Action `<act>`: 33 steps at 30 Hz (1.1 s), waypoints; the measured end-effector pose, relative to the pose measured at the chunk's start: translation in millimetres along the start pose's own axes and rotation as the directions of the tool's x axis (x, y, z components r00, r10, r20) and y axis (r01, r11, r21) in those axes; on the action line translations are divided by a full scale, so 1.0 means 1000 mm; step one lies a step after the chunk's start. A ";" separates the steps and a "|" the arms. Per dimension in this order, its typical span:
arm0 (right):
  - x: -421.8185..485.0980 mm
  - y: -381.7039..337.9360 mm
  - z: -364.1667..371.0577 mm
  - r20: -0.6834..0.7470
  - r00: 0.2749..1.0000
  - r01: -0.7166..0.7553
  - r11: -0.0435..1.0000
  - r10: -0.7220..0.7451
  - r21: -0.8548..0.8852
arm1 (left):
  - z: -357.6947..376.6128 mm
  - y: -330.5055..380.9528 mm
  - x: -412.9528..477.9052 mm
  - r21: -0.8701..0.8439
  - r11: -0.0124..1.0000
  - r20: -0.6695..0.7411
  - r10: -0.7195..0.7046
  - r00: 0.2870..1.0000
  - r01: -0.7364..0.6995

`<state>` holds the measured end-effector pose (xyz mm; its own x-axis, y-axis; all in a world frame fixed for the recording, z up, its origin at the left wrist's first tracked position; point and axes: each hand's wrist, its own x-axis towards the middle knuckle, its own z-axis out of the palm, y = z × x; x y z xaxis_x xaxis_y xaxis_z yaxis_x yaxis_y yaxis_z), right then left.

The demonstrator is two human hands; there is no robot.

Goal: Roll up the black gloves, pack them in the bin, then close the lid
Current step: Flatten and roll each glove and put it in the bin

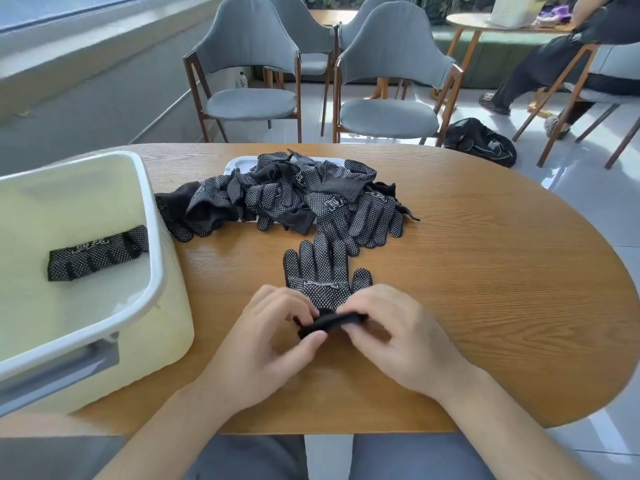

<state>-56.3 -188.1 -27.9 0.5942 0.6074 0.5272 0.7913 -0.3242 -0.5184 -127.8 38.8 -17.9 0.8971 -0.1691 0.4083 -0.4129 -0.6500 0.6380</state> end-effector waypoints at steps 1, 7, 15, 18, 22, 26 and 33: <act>0.007 -0.001 -0.004 -0.036 0.998 -0.049 0.998 0.051 0.048 | -0.003 0.003 0.005 -0.032 0.999 -0.020 -0.036 0.999 0.035; 0.063 -0.013 -0.043 -0.074 0.925 -0.323 0.875 0.372 0.361 | -0.022 0.026 0.064 -0.223 0.951 -0.142 -0.247 0.958 0.212; 0.105 -0.019 -0.082 -0.090 0.915 -0.311 0.831 0.392 0.461 | -0.044 0.061 0.112 -0.606 0.772 -0.141 -0.340 0.930 0.191; 0.106 -0.020 -0.084 -0.097 0.914 -0.311 0.835 0.393 0.455 | -0.045 0.062 0.112 -0.635 0.750 -0.150 -0.355 0.923 0.185; 0.106 -0.021 -0.083 -0.081 0.917 -0.306 0.821 0.390 0.482 | -0.046 0.062 0.111 -0.673 0.716 -0.141 -0.368 0.919 0.184; 0.107 -0.023 -0.085 -0.019 0.931 -0.303 0.801 0.364 0.517 | -0.051 0.063 0.107 -0.653 0.737 -0.153 -0.354 0.923 0.175; 0.123 -0.018 -0.081 0.148 0.862 -0.508 0.829 0.486 0.233 | -0.048 0.051 0.113 0.116 0.901 -0.168 -0.398 0.902 0.418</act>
<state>14.2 -166.1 100.4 0.8748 0.4734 0.1026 0.3211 -0.4082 -0.8546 -55.6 22.1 92.1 0.9470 0.2302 0.2242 0.0218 -0.7423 0.6697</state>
